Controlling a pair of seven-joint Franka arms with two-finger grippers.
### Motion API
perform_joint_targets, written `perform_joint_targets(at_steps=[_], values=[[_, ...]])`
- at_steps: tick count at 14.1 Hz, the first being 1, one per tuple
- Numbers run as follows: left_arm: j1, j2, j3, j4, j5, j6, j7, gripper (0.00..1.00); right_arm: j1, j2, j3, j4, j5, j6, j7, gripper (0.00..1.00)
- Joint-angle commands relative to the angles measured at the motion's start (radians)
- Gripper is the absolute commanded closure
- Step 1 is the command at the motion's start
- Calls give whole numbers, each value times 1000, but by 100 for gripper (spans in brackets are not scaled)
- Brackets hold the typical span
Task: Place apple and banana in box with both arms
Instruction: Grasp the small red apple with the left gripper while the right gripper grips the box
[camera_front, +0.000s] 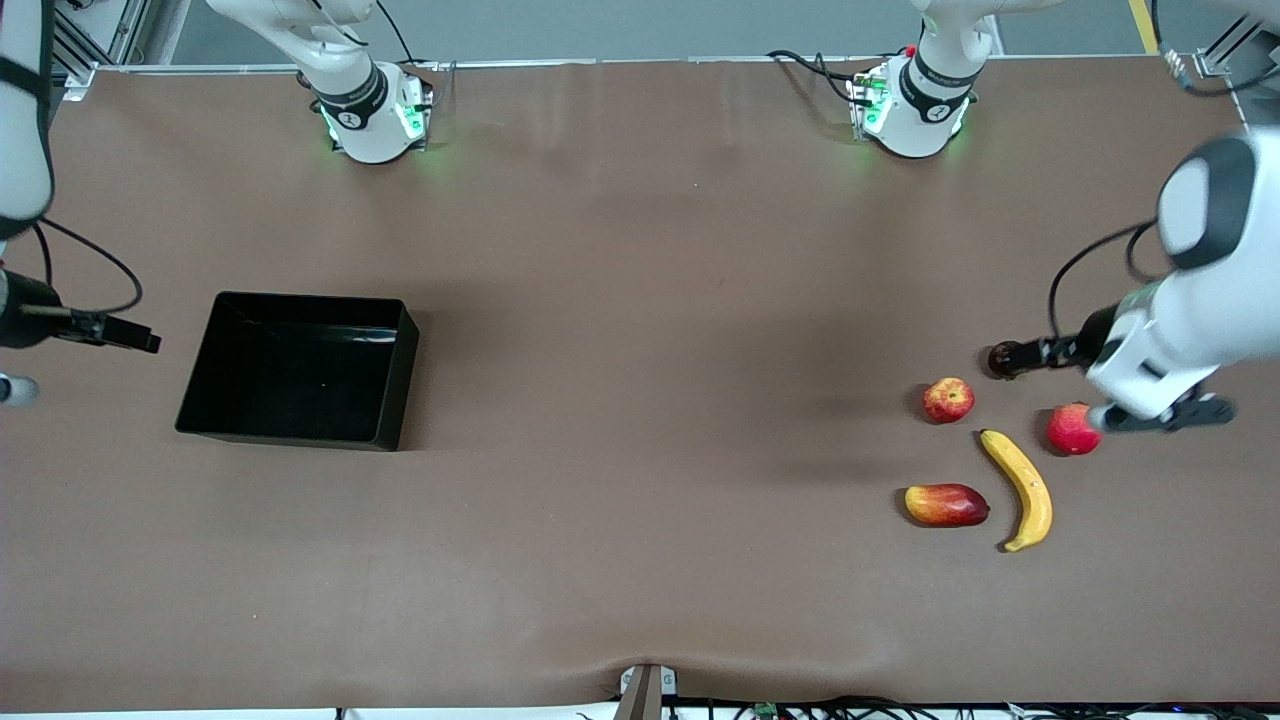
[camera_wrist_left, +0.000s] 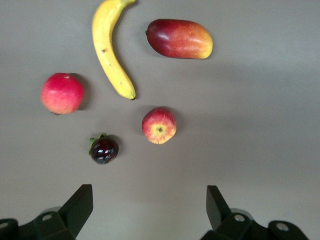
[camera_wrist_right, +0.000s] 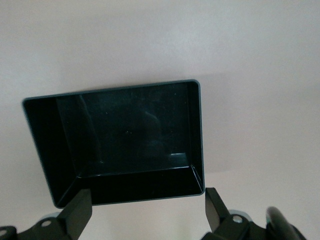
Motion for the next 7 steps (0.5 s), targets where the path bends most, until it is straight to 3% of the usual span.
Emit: perform_joint_targets(at_steps=[1, 4, 7], values=[[8, 31, -4, -98, 18, 138, -88, 0, -3, 91, 14, 22, -16, -34, 16, 0], [10, 54, -4, -256, 19, 360, -213, 0, -14, 199, 13, 30, -19, 20, 13, 0], [11, 77, -4, -327, 19, 439, -293, 0, -55, 243, 11, 21, -32, 112, -11, 0]])
